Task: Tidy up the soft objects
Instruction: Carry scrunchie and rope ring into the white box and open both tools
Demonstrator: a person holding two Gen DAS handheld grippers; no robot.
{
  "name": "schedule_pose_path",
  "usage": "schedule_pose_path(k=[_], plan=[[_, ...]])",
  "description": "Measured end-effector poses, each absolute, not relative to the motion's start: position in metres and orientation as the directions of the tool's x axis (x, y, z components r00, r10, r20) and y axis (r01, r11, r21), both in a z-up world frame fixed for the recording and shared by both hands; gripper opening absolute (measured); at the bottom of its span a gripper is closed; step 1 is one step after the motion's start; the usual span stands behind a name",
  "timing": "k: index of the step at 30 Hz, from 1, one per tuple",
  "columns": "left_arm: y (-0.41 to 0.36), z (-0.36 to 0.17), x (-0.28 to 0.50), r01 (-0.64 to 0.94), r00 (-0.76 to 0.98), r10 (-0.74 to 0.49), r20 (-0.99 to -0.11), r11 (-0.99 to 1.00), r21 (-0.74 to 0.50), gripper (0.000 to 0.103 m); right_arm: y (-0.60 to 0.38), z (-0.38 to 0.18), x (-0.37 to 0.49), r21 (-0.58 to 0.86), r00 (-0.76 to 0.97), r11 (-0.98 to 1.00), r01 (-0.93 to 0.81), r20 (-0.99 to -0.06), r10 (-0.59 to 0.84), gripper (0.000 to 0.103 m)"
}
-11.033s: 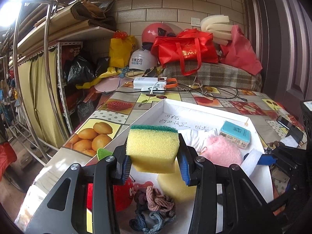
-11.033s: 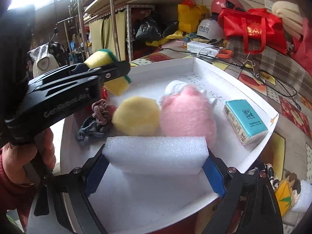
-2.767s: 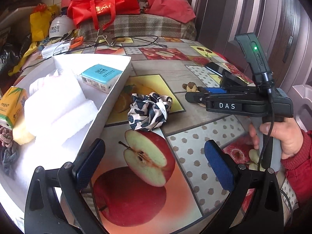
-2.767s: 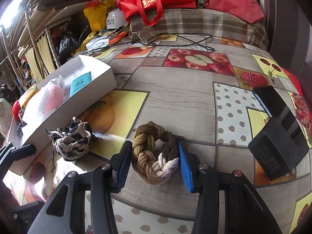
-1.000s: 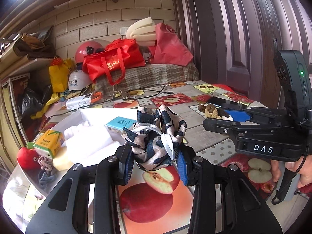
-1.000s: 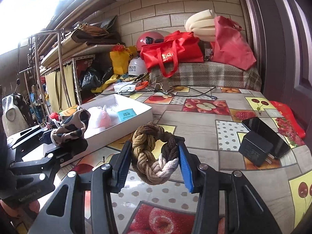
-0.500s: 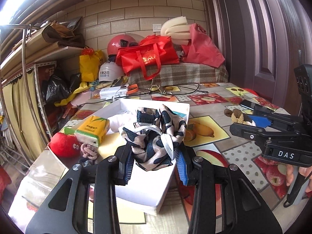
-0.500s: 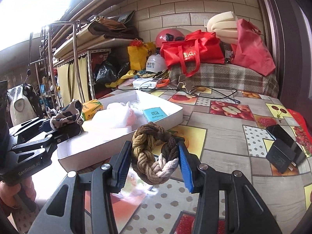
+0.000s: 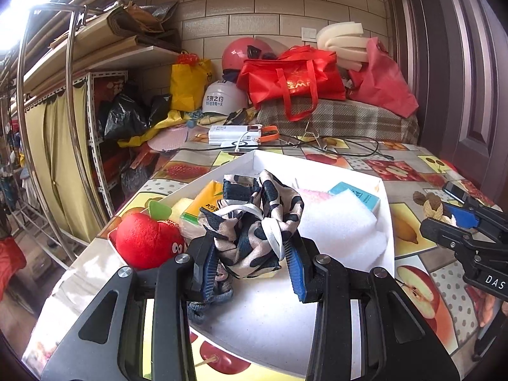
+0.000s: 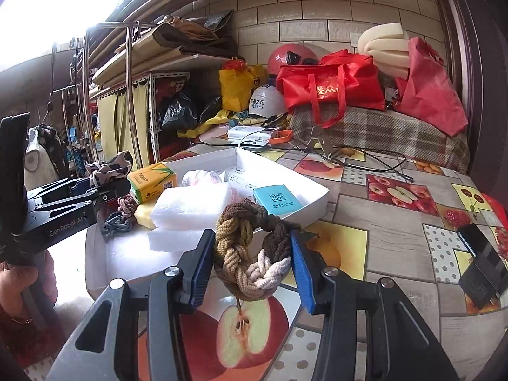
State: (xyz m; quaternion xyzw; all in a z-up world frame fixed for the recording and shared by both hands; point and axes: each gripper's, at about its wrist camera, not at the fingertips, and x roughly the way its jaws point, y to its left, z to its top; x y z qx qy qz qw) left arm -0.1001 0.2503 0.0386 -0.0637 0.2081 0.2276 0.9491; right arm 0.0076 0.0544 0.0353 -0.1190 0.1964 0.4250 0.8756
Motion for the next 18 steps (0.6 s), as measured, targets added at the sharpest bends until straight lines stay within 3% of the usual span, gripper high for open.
schedule_pose_path(k=[18], plan=[[0.278, 0.04, -0.083, -0.515, 0.794, 0.429, -0.431, 0.851, -0.101, 0.037, 0.128, 0.038, 0.06, -0.056, 0.586, 0.634, -0.772, -0.448, 0.675, 0.047]])
